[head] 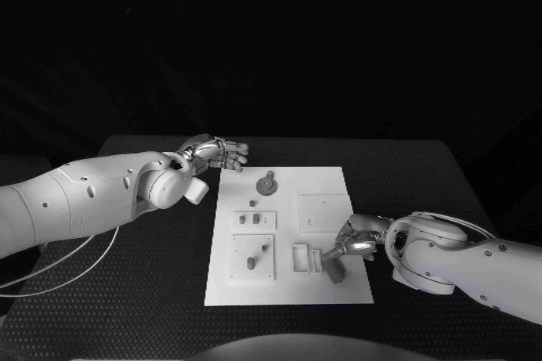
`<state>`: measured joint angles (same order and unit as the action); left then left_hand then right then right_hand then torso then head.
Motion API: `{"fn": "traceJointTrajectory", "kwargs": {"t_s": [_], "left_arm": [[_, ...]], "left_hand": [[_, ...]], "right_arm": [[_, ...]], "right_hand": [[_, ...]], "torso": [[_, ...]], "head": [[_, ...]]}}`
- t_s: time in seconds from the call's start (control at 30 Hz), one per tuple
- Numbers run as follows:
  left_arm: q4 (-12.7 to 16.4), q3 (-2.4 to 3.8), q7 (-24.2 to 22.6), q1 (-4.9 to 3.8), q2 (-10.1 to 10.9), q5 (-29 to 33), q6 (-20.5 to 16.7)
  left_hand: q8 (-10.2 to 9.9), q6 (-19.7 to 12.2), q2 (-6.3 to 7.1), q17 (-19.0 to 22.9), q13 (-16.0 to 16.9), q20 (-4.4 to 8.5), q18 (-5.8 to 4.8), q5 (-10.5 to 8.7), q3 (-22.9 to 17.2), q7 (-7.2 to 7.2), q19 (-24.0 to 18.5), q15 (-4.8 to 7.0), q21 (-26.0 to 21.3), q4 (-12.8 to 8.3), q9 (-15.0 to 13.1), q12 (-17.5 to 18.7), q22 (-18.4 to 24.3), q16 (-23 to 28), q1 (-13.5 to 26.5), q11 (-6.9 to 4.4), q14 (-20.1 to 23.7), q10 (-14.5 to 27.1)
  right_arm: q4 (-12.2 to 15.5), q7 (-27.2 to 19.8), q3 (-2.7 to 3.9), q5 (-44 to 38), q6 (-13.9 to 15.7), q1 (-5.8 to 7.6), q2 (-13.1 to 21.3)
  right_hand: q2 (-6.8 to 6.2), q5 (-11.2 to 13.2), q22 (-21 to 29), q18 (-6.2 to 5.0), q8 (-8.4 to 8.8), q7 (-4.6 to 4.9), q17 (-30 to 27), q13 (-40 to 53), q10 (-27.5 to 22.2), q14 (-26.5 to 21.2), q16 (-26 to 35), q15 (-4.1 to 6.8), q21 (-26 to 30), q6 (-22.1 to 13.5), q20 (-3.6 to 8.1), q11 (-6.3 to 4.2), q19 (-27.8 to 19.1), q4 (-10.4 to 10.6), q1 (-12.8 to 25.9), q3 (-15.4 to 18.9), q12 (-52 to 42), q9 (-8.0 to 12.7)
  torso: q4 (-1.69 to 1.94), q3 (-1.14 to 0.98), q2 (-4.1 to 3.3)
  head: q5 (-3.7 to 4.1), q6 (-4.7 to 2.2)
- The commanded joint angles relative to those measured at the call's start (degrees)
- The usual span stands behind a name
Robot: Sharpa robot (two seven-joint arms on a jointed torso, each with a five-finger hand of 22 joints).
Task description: Assemble the parts on the task board
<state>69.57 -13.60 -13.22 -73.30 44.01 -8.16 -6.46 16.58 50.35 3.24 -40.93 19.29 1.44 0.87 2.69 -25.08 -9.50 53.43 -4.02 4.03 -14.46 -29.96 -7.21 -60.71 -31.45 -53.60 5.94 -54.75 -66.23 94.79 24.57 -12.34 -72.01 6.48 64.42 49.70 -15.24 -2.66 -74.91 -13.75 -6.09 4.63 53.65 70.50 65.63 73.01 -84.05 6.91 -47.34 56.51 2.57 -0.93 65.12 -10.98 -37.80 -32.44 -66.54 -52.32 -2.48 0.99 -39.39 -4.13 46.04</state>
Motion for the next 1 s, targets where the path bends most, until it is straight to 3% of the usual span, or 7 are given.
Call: {"fn": "traceJointTrajectory", "kwargs": {"t_s": [0.03,0.17,0.47,0.77,0.83,1.0], "left_arm": [[0.19,0.03,-0.34,-0.03,-0.01,-0.08,0.87],[0.20,0.03,-0.33,-0.03,-0.04,-0.08,0.98],[0.20,0.03,-0.77,-0.03,-0.05,-0.04,0.18],[0.21,0.03,-0.73,-0.03,-0.06,0.01,0.25],[0.23,0.03,-0.70,-0.03,-0.07,0.02,0.31],[0.26,0.03,-0.63,-0.03,-0.11,0.02,0.51]], "left_hand": [[-0.28,-0.19,0.18,0.06,-0.08,-0.03,-0.33,0.22,0.01,-0.30,-0.43,-0.32,-0.22,0.29,0.10,0.40,0.08,0.36,0.57,0.47,0.06,0.01],[-0.30,-0.23,0.22,0.06,-0.10,-0.05,-0.33,0.22,0.02,-0.31,-0.47,-0.34,-0.22,0.28,0.11,0.44,0.10,0.39,0.58,0.48,0.09,0.03],[-0.29,-0.24,0.24,0.06,-0.11,-0.06,-0.32,0.21,0.00,-0.29,-0.51,-0.35,-0.21,0.26,0.11,0.47,0.11,0.42,0.55,0.49,0.11,0.01],[-0.24,-0.17,0.22,0.04,-0.10,-0.07,-0.30,0.21,-0.03,-0.22,-0.50,-0.36,-0.18,0.23,0.09,0.47,0.12,0.43,0.49,0.47,0.09,-0.07],[-0.24,-0.16,0.22,0.04,-0.10,-0.07,-0.30,0.21,-0.03,-0.21,-0.50,-0.36,-0.18,0.23,0.08,0.47,0.12,0.43,0.49,0.46,0.09,-0.08],[-0.23,-0.15,0.22,0.04,-0.11,-0.08,-0.29,0.21,-0.03,-0.19,-0.51,-0.36,-0.18,0.24,0.08,0.48,0.13,0.43,0.50,0.46,0.09,-0.09]], "right_arm": [[0.98,-1.49,0.00,-4.31,1.35,-0.04,0.51],[1.52,-2.18,0.03,-5.90,1.69,0.04,1.19],[2.52,-2.69,0.03,-3.51,0.93,0.09,1.54],[3.40,-1.62,0.00,-1.28,-4.22,0.07,1.44],[3.56,-1.46,-0.01,-0.99,-4.74,0.07,1.42],[3.82,-1.32,-0.02,-0.98,-5.54,0.06,1.45]], "right_hand": [[-0.83,0.03,-0.63,-1.24,0.30,0.86,-0.09,-0.13,-0.38,0.15,0.11,0.11,-0.21,1.32,-0.07,0.01,0.34,0.02,0.00,-0.40,0.18,-0.09],[-0.85,0.03,-0.69,-1.25,0.34,0.86,-0.13,-0.22,-0.45,0.17,0.08,0.10,-0.30,1.38,-0.02,0.01,0.35,-0.38,-1.21,-0.97,0.21,-0.18],[1.45,0.03,-0.90,-1.06,-0.50,0.44,-0.84,-0.75,-0.14,0.00,0.23,0.31,-0.65,3.48,-0.21,-0.32,0.24,-4.25,-7.16,-0.88,0.37,-0.87],[3.19,0.03,-0.77,-1.19,-0.66,-0.04,-0.15,-0.65,1.74,0.75,-0.01,0.71,-0.69,4.96,-0.31,-0.77,0.38,-4.27,-6.11,1.01,-0.33,-0.88],[3.49,0.03,-0.76,-1.23,-0.71,-0.15,-0.01,-0.55,2.11,0.90,-0.08,0.79,-0.71,5.30,-0.31,-0.87,0.43,-4.15,-5.77,1.27,-0.53,-0.87],[4.18,0.03,-0.73,-1.25,-0.80,-0.37,0.38,-0.17,2.98,1.23,-0.23,0.98,-0.75,5.96,-0.27,-1.09,0.53,-3.91,-5.18,1.65,-1.14,-0.85]], "torso": [[-0.03,0.00,0.02],[-0.04,-0.01,0.02],[0.00,-0.03,-0.03],[-0.03,-0.01,-0.02],[-0.02,-0.02,-0.03],[-0.03,-0.02,-0.01]], "head": [[0.02,0.14],[0.19,-0.16],[0.10,0.11],[0.10,-0.04],[0.03,0.29],[-0.04,0.15]]}}
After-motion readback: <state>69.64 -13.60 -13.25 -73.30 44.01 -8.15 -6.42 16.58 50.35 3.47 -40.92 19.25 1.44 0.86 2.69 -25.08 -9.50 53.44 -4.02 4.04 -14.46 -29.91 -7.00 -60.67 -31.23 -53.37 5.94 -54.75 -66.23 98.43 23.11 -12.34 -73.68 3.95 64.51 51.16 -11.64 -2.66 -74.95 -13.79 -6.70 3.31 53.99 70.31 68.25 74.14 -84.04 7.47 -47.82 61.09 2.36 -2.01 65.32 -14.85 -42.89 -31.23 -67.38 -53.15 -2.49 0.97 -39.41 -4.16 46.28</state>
